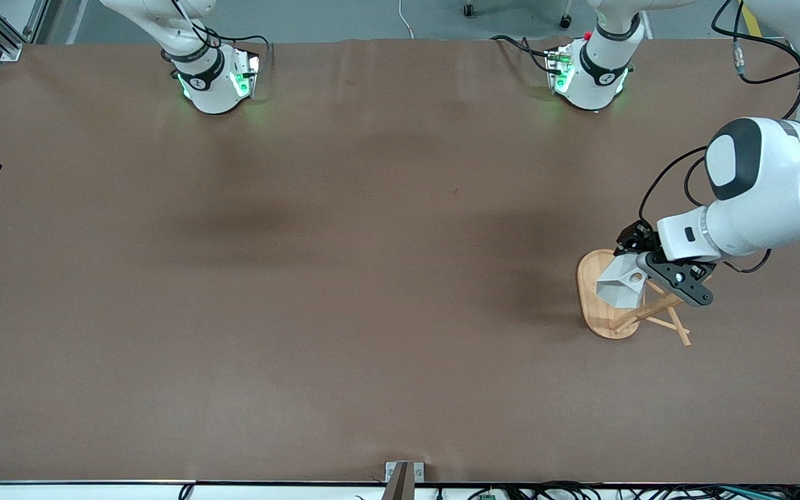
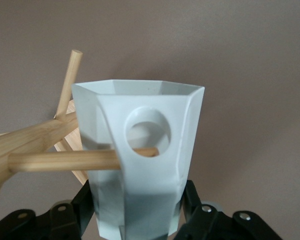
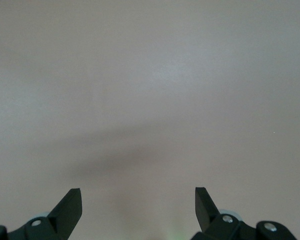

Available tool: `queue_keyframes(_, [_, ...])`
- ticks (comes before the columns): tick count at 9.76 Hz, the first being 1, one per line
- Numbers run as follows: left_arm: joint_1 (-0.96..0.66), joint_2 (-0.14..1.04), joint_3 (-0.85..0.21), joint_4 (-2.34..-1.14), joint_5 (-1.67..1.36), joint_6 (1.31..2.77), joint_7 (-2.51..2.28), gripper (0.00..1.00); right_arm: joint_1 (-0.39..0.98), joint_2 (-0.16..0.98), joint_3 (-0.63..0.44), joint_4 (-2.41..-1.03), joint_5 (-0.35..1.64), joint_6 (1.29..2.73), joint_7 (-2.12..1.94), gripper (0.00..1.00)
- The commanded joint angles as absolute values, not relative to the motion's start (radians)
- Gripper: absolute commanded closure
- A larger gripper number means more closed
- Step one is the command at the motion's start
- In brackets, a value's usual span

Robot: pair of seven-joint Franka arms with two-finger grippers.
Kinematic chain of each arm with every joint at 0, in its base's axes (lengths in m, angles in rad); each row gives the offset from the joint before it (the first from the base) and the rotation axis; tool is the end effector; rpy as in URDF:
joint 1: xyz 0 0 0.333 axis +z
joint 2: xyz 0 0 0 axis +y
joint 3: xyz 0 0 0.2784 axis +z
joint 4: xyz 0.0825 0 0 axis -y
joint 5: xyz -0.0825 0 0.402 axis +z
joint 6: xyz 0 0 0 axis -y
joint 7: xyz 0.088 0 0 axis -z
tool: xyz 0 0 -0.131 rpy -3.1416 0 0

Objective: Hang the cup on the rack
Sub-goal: 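Lower the cup so its hole slides onto a rack peg, then open the left gripper and raise it away from the cup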

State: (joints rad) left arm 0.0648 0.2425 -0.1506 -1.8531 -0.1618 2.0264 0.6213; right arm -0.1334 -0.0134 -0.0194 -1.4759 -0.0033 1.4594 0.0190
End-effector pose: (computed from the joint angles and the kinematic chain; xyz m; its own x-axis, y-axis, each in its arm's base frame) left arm 0.6123 -0.0632 0.3196 0.8110 -0.5836 0.0418 -0.5803 -0.7930 0.1855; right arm 0.5505 -0.0853 0.6067 0.9852 -0.1713 -0.0030 -0.1713 -0.9852 0.0031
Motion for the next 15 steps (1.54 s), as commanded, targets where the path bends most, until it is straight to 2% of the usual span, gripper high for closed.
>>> queue_keyframes(1, [0.074, 0.290, -0.143, -1.832, -0.181, 2.040, 0.653, 0.78, -0.138, -0.006, -0.011, -1.457, -0.029, 1.450, 0.017, 0.00])
queue_keyframes(3, [0.077, 0.299, -0.137, -1.832, -0.214, 2.040, 0.655, 0.70, -0.141, -0.006, -0.012, -1.460, -0.017, 1.453, 0.018, 0.00])
queue_keyframes(5, [0.077, 0.301, -0.137, -1.830, -0.224, 2.040, 0.654, 0.00, -0.144, -0.006, -0.014, -1.463, -0.014, 1.450, 0.018, 0.00])
queue_keyframes(8, [0.075, 0.281, -0.138, -1.796, -0.222, 2.030, 0.562, 0.00, -0.146, -0.006, -0.014, -1.465, -0.012, 1.448, 0.018, 0.00])
queue_keyframes(10, [0.065, 0.227, -0.138, -1.796, -0.212, 1.987, 0.444, 0.00, -0.146, -0.006, -0.014, -1.465, -0.012, 1.450, 0.017, 0.00])
queue_keyframes(13, [-0.032, 0.108, -0.061, -1.796, -0.206, 1.863, 0.249, 0.00, -0.146, -0.006, -0.014, -1.465, -0.012, 1.450, 0.017, 0.00])
queue_keyframes(15, [-0.034, 0.028, -0.099, -1.784, -0.113, 1.798, 0.055, 0.00, -0.146, -0.006, -0.014, -1.465, -0.012, 1.448, 0.017, 0.00])
